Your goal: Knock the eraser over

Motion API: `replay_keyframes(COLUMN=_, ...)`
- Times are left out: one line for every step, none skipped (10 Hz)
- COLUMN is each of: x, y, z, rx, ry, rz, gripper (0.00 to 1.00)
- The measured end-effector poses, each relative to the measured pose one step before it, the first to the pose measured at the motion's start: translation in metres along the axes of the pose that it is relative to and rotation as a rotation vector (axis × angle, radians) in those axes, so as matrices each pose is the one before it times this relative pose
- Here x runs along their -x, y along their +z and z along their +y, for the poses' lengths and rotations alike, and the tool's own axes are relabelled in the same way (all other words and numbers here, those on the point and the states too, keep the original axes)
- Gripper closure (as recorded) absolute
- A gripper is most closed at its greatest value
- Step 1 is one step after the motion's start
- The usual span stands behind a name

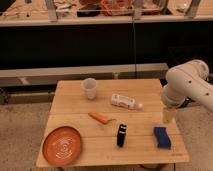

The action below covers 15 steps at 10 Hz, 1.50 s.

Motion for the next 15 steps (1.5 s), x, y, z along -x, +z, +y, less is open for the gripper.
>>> replay_keyframes(x=0.0, y=-0.00002, z=0.0, rx=-0.00002, ry=0.00001, rz=0.00003, gripper=0.2)
replay_keyframes(x=0.0, y=0.00002, z=-0.00002, rx=-0.00002, ry=-0.00005, rz=0.00001, gripper=0.2)
replay_keyframes(x=0.0, y=-0.00002, z=0.00001, rx=0.00001, ry=0.0, rz=0.0, gripper=0.2)
replay_keyframes(x=-0.00001, y=0.00001, z=0.0, rx=0.0, ry=0.0, rz=-0.00002, gripper=0.2)
replay_keyframes(x=0.00004, y=0.0, z=0.0, rx=0.00003, ry=-0.00006, rz=-0.00001, gripper=0.2)
replay_keyframes(x=-0.00003, y=-0.00001, z=0.0, rx=-0.00002, ry=0.00006, rz=0.0, gripper=0.2)
replay_keyframes(x=0.00155, y=0.00267, z=0.00183, rx=0.00188, ry=-0.00878, rz=-0.0008, gripper=0.2)
replay_keyframes(x=0.00456, y=0.00562, z=0.00227, rx=0.00169, ry=-0.02268, rz=0.00147, gripper=0.2)
replay_keyframes(x=0.00981, y=0.008, z=0.0025, rx=0.00278, ry=-0.02465, rz=-0.00525, gripper=0.2)
replay_keyframes(x=0.01476, y=0.01397, z=0.00271, rx=0.00196, ry=-0.03633, rz=-0.00277, gripper=0.2)
replay_keyframes(x=0.0107, y=0.00864, z=0.00119, rx=0.00259, ry=-0.02293, rz=-0.00128, gripper=0.2)
replay_keyframes(x=0.00238, y=0.00286, z=0.00128, rx=0.00139, ry=-0.00878, rz=0.00033, gripper=0.2)
replay_keyframes(x=0.00245, y=0.00313, z=0.00249, rx=0.00212, ry=-0.01419, rz=-0.00194, gripper=0.2)
replay_keyframes(x=0.00566, y=0.00682, z=0.00388, rx=0.00207, ry=-0.01963, rz=-0.00117, gripper=0.2)
replay_keyframes(x=0.00712, y=0.00475, z=0.00133, rx=0.00215, ry=-0.01269, rz=-0.00281, gripper=0.2)
